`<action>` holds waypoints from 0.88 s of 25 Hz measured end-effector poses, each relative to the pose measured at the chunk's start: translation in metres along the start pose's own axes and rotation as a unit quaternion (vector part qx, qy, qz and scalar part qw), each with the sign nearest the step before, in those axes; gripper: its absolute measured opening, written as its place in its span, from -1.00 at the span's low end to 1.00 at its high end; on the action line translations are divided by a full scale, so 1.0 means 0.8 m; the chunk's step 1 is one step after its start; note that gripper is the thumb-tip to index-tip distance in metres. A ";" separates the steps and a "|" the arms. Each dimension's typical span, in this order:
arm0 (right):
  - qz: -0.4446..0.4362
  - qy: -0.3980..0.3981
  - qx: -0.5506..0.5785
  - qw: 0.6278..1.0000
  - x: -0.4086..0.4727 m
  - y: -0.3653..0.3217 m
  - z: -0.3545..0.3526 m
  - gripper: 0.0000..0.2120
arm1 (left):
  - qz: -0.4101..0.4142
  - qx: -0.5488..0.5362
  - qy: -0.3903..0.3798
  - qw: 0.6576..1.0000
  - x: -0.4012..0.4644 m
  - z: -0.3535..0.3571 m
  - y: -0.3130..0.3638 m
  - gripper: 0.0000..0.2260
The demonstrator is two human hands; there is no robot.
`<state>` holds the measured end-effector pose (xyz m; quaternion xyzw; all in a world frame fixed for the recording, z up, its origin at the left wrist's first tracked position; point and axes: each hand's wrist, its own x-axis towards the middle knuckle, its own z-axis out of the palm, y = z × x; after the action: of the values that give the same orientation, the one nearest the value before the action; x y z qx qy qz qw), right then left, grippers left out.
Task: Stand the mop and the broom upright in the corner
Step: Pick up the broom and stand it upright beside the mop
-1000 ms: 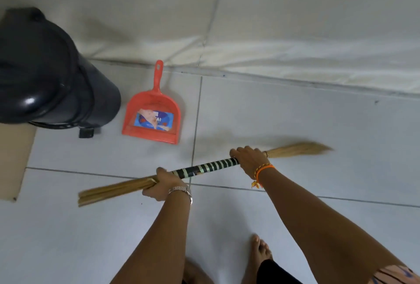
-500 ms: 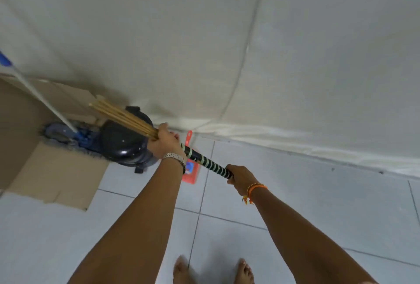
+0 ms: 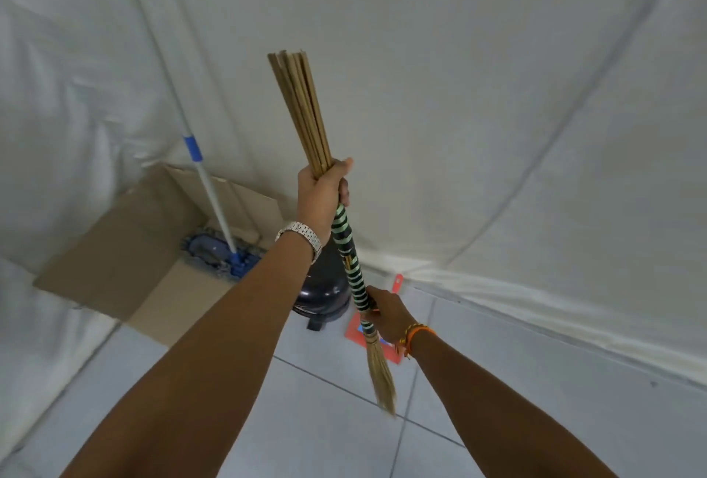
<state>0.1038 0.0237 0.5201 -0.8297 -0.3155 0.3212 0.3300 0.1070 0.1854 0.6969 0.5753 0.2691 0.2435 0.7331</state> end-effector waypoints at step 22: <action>-0.074 -0.066 -0.010 0.995 0.326 -0.432 0.286 -0.83 | 0.079 0.030 -0.064 0.994 0.232 -0.514 0.195 -0.87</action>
<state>-0.0187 0.4960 0.5632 -0.7841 -0.4002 0.3471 0.3233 -0.0414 0.6363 0.7480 0.6307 0.1822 0.2553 0.7098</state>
